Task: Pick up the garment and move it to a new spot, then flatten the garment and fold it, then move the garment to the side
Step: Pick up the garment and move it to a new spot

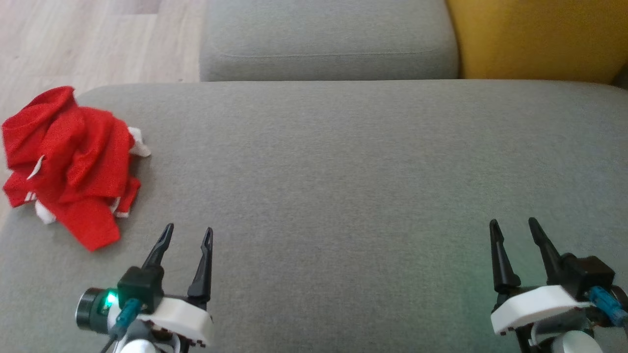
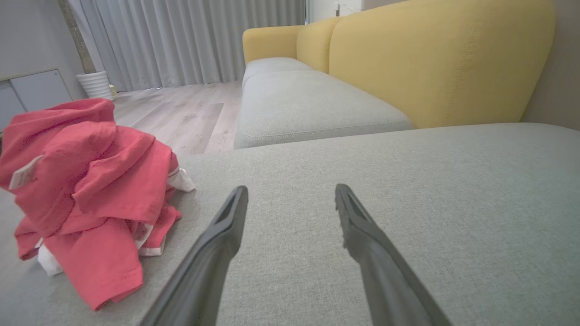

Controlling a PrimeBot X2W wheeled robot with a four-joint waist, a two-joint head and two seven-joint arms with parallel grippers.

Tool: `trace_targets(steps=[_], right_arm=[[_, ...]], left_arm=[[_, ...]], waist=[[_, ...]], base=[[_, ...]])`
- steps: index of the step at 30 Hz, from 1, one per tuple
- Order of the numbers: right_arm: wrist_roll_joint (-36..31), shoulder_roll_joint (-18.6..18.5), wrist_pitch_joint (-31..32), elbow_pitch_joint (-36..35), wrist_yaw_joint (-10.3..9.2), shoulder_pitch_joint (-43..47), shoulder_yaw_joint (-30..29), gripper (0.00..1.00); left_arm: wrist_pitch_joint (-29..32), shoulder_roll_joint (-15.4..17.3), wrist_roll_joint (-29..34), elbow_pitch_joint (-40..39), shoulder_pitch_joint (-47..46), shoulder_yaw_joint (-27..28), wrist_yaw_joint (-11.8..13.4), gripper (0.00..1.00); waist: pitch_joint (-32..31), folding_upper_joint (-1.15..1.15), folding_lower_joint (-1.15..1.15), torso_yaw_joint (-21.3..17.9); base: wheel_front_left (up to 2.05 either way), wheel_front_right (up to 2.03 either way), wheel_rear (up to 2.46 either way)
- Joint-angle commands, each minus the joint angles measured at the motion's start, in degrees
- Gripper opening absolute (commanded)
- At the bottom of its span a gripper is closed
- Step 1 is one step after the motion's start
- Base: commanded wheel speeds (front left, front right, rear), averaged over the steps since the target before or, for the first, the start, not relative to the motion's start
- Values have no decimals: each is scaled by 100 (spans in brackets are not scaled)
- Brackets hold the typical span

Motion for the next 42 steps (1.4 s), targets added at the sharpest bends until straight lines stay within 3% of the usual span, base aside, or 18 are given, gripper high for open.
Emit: trace_targets(steps=[1, 19, 35, 42], right_arm=[[6, -30, -69, -243, -5, -132, 140, 100], [99, -30, 193, -1033, -5, 160, 285, 100], [119, -30, 274, -1100, -5, 168, 326, 100], [-134, -30, 540, -1386, -5, -134, 349, 100]], left_arm=[[-70, 33, -57, -151, -260, 269, -20, 100], [-70, -44, -70, -82, -437, 782, -36, 100], [-70, -112, 26, 16, -451, 972, -83, 100], [-70, -134, -119, 447, -1045, 1182, -75, 100]], waist=[[13, 0, 0, 90], [1, 0, 0, 1830], [66, 0, 0, 2142], [804, 0, 0, 1998]], base=[[0, 0, 0], [0, 0, 0], [0, 0, 0], [0, 0, 0]])
